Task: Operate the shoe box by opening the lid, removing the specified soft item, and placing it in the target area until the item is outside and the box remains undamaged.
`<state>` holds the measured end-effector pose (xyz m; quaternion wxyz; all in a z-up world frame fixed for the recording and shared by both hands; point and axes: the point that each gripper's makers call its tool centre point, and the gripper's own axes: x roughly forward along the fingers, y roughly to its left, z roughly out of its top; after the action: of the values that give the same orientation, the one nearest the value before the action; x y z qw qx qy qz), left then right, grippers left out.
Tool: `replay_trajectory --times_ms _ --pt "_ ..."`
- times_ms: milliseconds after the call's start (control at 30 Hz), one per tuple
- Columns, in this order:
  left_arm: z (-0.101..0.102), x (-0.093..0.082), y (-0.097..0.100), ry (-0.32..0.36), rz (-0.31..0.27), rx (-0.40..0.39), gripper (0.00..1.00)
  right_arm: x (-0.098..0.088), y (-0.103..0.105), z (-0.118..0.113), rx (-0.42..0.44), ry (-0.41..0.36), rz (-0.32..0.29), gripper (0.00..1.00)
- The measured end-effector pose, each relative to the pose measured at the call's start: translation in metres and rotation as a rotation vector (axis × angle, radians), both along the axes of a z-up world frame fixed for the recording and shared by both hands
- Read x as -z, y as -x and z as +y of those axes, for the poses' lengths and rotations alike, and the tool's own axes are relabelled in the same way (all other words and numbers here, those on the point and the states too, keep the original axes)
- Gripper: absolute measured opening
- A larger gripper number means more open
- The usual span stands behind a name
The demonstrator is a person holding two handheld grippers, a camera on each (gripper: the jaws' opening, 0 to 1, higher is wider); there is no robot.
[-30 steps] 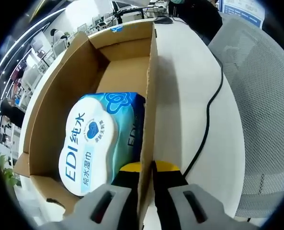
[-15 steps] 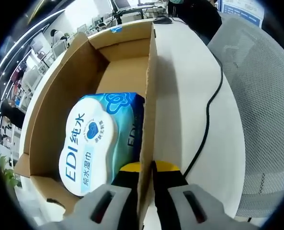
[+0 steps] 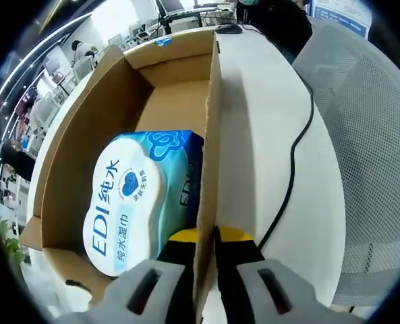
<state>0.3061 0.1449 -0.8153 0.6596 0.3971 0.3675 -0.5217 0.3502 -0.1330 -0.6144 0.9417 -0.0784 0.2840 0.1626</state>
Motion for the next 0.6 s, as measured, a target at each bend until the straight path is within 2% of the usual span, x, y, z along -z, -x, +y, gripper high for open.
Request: replay_trajectory --times_ms 300,600 --pt "0.0 0.0 0.0 0.001 0.002 0.002 0.04 -0.002 0.001 -0.04 0.095 -0.001 -0.006 0.18" --pt "0.0 0.0 0.001 0.001 0.004 -0.001 0.04 0.005 0.006 -0.058 0.14 0.0 -0.004 0.18"
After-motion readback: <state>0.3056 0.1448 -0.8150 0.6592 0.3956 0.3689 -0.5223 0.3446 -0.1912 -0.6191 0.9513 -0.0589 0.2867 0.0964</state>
